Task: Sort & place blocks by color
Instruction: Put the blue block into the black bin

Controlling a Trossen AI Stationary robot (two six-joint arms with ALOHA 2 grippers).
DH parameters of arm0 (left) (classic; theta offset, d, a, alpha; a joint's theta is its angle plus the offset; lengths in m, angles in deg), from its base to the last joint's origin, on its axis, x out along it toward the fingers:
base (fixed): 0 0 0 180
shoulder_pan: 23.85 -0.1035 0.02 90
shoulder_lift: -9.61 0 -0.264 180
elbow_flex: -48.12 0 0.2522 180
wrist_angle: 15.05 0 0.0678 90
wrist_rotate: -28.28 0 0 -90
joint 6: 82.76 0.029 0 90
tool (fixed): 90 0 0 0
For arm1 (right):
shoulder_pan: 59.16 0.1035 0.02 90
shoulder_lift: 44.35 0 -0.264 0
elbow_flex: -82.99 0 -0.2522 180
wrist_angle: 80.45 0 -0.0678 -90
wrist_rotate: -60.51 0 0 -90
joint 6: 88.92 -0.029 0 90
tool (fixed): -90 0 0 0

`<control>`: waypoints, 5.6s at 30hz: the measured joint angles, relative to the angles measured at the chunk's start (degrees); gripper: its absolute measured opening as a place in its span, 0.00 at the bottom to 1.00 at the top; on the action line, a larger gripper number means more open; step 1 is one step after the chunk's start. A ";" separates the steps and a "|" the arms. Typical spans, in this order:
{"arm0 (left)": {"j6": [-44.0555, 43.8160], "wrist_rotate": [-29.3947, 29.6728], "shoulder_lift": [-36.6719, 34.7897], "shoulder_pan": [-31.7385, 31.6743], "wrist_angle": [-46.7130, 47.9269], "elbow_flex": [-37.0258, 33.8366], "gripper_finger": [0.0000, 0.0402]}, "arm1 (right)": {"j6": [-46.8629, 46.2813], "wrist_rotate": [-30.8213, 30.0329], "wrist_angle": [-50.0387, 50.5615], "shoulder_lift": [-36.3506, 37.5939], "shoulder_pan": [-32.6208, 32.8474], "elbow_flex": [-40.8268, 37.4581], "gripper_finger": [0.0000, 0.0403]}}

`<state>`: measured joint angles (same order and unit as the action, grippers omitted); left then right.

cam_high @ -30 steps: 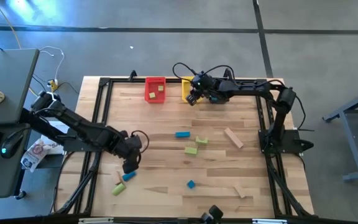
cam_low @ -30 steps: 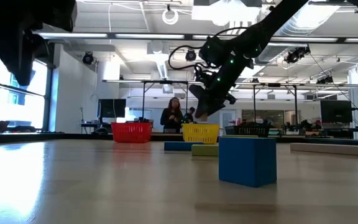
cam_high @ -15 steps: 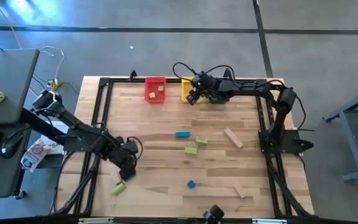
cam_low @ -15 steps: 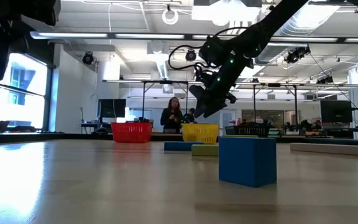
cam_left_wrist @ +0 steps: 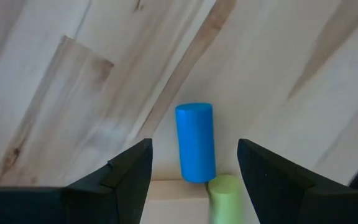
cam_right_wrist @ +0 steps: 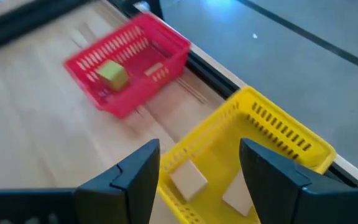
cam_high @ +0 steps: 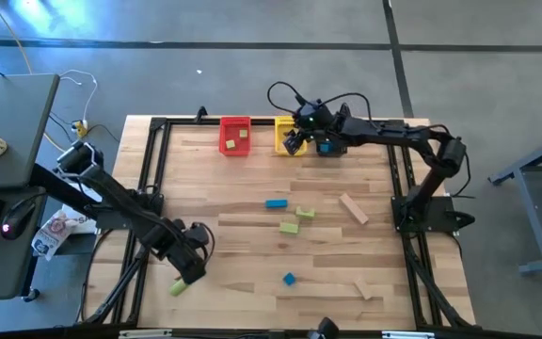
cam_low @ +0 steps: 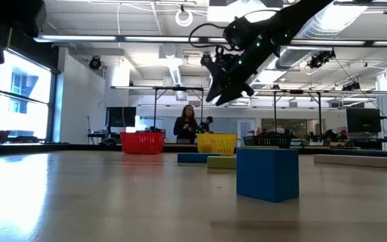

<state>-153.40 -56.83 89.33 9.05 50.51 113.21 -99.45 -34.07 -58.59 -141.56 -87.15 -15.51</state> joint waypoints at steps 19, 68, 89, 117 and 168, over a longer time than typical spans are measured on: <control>-4.69 -5.30 13.75 2.88 -7.17 0.00 0.55 | 0.27 -0.11 2.67 3.26 4.03 0.02 0.51; 37.92 7.29 13.60 -18.78 -33.19 0.00 0.27 | 11.02 14.51 6.14 3.25 30.27 0.02 0.51; 49.45 9.29 13.53 -25.24 -54.08 0.02 0.28 | 10.56 16.59 6.37 3.24 32.62 0.02 0.51; 51.29 9.04 13.55 -28.66 -61.56 0.07 0.36 | 7.71 10.90 9.09 3.26 32.62 0.13 0.27; 49.84 10.85 5.14 -31.63 -23.45 0.05 0.51 | -9.07 -19.09 27.99 3.20 -3.81 0.02 0.27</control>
<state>-103.56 -45.98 94.47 -22.58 27.06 113.26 -108.52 -53.16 -30.59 -138.37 -90.96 -15.48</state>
